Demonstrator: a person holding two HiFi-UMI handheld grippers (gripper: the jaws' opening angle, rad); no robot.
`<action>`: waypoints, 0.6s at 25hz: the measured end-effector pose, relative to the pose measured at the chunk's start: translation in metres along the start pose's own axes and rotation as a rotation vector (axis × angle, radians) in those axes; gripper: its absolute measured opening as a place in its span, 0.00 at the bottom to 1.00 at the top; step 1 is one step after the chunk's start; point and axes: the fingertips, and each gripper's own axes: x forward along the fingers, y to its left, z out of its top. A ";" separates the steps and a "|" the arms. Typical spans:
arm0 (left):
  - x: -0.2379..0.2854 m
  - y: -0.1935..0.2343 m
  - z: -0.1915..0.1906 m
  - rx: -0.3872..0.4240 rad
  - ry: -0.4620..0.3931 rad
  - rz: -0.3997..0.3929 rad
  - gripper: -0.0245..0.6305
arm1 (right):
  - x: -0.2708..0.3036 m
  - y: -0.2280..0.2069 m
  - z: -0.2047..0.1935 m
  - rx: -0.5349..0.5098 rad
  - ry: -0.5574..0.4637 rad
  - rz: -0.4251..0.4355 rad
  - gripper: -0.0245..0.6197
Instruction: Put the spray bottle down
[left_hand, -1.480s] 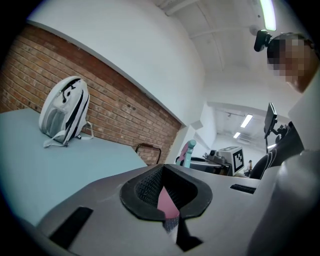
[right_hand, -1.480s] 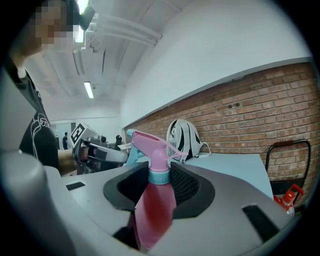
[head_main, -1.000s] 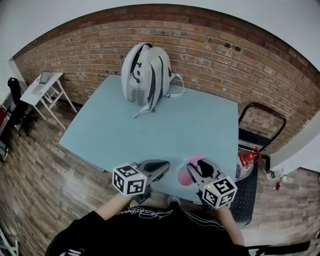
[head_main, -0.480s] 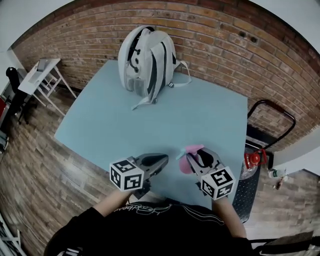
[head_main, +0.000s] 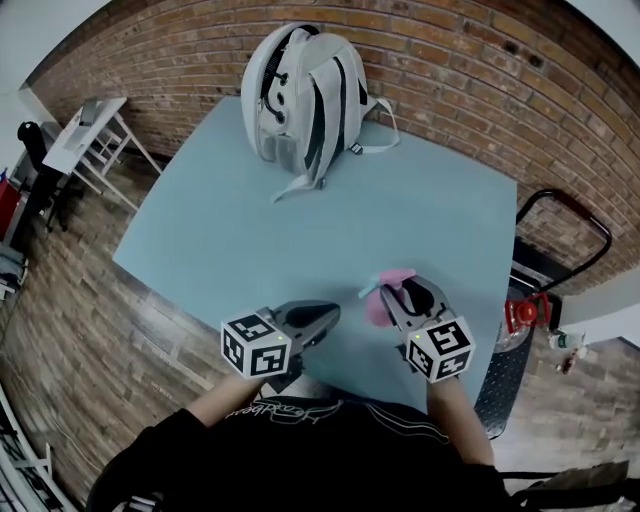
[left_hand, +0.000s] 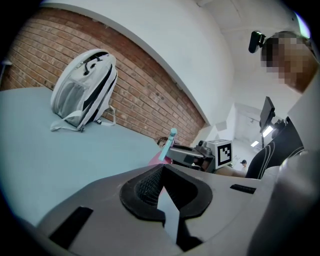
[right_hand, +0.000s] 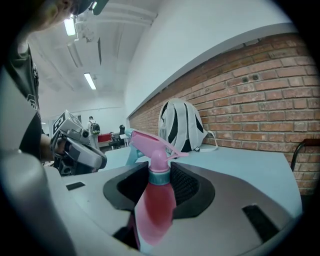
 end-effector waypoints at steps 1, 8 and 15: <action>0.000 0.001 -0.002 -0.004 0.003 0.001 0.05 | 0.002 -0.002 -0.001 0.000 -0.005 -0.002 0.25; 0.004 0.010 -0.008 -0.023 0.011 0.011 0.05 | 0.012 -0.010 -0.014 0.002 -0.043 -0.015 0.25; 0.011 0.004 -0.012 0.004 0.027 -0.002 0.05 | 0.011 -0.014 -0.026 -0.020 -0.062 -0.043 0.25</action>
